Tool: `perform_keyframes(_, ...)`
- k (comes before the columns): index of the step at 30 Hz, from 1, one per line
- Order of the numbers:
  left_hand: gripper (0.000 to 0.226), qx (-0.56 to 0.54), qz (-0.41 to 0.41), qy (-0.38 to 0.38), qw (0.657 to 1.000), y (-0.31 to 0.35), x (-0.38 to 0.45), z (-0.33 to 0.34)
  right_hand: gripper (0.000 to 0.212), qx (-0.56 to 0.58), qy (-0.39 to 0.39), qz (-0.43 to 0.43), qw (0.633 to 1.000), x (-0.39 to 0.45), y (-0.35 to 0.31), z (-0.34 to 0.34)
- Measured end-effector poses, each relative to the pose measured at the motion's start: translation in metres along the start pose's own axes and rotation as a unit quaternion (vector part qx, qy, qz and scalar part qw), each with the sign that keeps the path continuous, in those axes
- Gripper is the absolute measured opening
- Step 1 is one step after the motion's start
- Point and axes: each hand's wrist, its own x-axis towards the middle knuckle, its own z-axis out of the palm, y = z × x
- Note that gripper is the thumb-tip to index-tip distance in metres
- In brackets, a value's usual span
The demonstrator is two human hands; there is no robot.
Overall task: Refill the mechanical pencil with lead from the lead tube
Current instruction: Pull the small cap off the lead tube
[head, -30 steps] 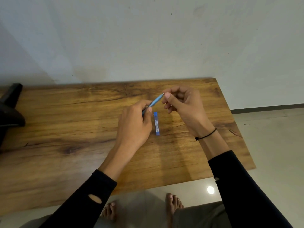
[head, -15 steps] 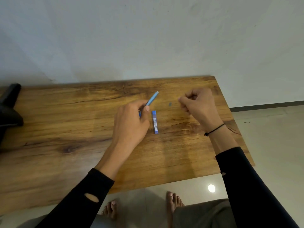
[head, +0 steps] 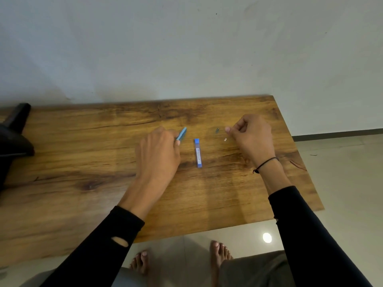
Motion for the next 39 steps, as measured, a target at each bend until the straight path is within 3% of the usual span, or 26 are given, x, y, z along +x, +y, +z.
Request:
perform_keyframes(5,0.024,0.052,0.002,0.001,0.999,0.000,0.002,0.004,0.026,0.016,0.012,-0.049,0.999,-0.020,-0.024,0.009)
perform_keyframes(11,0.026,0.039,0.008,0.006,0.999,-0.001,0.002,0.002,0.034,-0.147,-0.061,-0.080,0.984,-0.058,-0.046,0.041)
perform_keyframes(16,0.022,-0.037,0.026,0.074,0.996,-0.001,0.004,-0.009,0.037,-0.161,-0.062,-0.059,0.983,-0.060,-0.046,0.045)
perform_keyframes(19,0.024,-0.147,0.003,0.043,0.988,-0.001,0.006,-0.014,0.031,-0.101,-0.050,-0.060,0.992,-0.053,-0.049,0.038)
perform_keyframes(21,0.032,-0.284,-0.052,-0.027,0.957,0.000,0.008,-0.012,0.034,-0.064,-0.012,-0.082,0.995,-0.052,-0.053,0.036)
perform_keyframes(24,0.035,-0.479,-0.158,-0.133,0.853,0.005,0.012,-0.008,0.033,-0.043,0.028,-0.113,0.992,-0.057,-0.059,0.037)
perform_keyframes(25,0.031,-0.514,-0.170,-0.153,0.827,0.007,0.012,-0.006,0.029,-0.043,0.033,-0.124,0.991,-0.059,-0.059,0.038)
perform_keyframes(27,0.024,-0.539,-0.165,-0.167,0.809,0.009,0.010,-0.003,0.022,-0.049,0.024,-0.145,0.988,-0.061,-0.058,0.041)
perform_keyframes(30,0.027,-0.530,-0.146,-0.155,0.821,0.005,0.011,-0.001,0.019,-0.031,-0.018,-0.164,0.986,-0.057,-0.057,0.039)
perform_keyframes(33,0.026,-0.458,-0.092,-0.149,0.872,-0.001,0.011,-0.001,0.005,0.074,-0.030,-0.133,0.988,-0.044,-0.052,0.028)
perform_keyframes(35,0.023,-0.394,-0.040,-0.155,0.905,-0.002,0.009,-0.001,0.007,0.143,-0.043,-0.116,0.982,-0.036,-0.048,0.021)
perform_keyframes(39,0.018,-0.379,-0.006,-0.170,0.909,0.001,0.007,0.000,0.009,0.178,-0.099,-0.112,0.973,-0.032,-0.044,0.016)
